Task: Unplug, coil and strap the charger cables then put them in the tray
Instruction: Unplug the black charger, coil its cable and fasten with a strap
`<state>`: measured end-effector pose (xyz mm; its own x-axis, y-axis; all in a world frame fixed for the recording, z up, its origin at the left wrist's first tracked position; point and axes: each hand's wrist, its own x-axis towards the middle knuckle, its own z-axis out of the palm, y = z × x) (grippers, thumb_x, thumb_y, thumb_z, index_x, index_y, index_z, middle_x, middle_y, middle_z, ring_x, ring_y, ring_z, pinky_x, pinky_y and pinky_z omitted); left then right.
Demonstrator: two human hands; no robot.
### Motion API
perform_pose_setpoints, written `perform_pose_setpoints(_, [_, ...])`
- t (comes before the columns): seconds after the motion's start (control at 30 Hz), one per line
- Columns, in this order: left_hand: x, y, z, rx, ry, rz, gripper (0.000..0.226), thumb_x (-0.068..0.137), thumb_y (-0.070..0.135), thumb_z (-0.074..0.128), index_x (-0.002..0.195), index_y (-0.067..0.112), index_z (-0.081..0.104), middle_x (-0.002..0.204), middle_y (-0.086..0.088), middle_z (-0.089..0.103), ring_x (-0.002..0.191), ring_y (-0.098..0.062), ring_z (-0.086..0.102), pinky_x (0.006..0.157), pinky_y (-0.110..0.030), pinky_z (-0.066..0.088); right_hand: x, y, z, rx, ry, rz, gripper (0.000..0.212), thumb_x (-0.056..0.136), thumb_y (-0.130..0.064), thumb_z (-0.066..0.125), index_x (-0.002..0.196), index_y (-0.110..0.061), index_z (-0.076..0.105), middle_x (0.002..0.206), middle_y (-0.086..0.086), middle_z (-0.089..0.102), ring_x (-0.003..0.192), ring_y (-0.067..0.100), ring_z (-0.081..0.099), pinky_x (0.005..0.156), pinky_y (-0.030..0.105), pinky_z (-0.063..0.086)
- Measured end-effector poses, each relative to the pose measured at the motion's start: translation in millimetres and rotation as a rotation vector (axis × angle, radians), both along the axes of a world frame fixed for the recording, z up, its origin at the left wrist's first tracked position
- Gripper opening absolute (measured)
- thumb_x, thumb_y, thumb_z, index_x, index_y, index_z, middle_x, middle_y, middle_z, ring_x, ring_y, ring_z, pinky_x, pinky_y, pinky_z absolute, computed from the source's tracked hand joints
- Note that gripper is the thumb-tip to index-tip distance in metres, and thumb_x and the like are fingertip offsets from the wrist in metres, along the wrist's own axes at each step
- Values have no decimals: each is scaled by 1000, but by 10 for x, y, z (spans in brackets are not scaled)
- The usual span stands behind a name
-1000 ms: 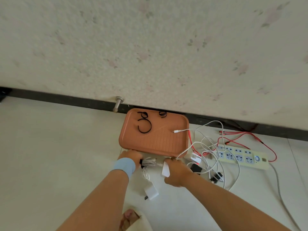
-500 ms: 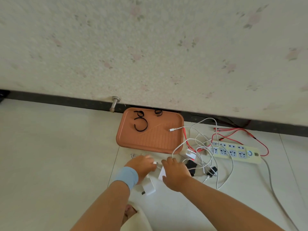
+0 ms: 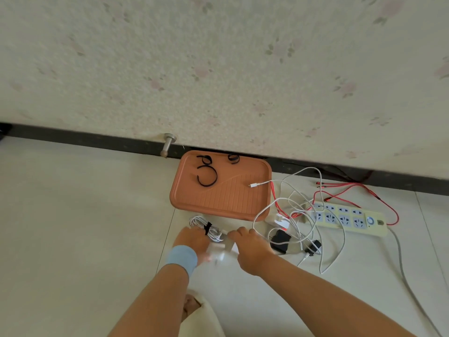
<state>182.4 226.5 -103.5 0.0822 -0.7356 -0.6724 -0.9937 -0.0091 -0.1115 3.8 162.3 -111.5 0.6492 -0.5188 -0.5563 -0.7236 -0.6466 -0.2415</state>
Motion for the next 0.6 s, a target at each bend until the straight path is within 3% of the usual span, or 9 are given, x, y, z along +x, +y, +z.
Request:
perform_pose_setpoints(0.1, [51, -34, 38, -88, 98, 121, 52, 92, 47, 56, 135, 18, 54, 139, -1, 51, 128, -22, 46, 99, -36, 42, 28, -38, -34, 26, -91, -42, 67, 85, -1, 56, 144, -28, 38, 137, -2, 45, 121, 24, 48, 89, 42, 55])
perform_pose_setpoints(0.23, [48, -65, 154, -70, 66, 169, 43, 90, 40, 61, 128, 21, 60, 130, 0, 58, 118, -23, 56, 95, -35, 48, 52, -73, 19, 86, -135, -56, 65, 88, -1, 57, 146, -25, 39, 143, -1, 43, 127, 23, 47, 96, 41, 53])
perform_pose_setpoints(0.4, [-79, -163, 401, -238, 139, 227, 28, 92, 30, 50, 113, 20, 65, 110, 1, 62, 101, -22, 60, 85, -34, 50, 36, -135, 273, 24, -179, -35, 44, 96, -4, 51, 135, -23, 57, 138, 3, 51, 117, 27, 57, 101, 36, 50])
perform_pose_setpoints(0.6, [-522, -556, 836, -436, 362, 202, 13, 91, 28, 46, 92, 22, 57, 93, 4, 56, 85, -22, 55, 69, -35, 47, -267, -305, 751, -145, -255, -58, 22, 94, -7, 52, 101, -16, 71, 106, 6, 70, 98, 30, 65, 77, 30, 45])
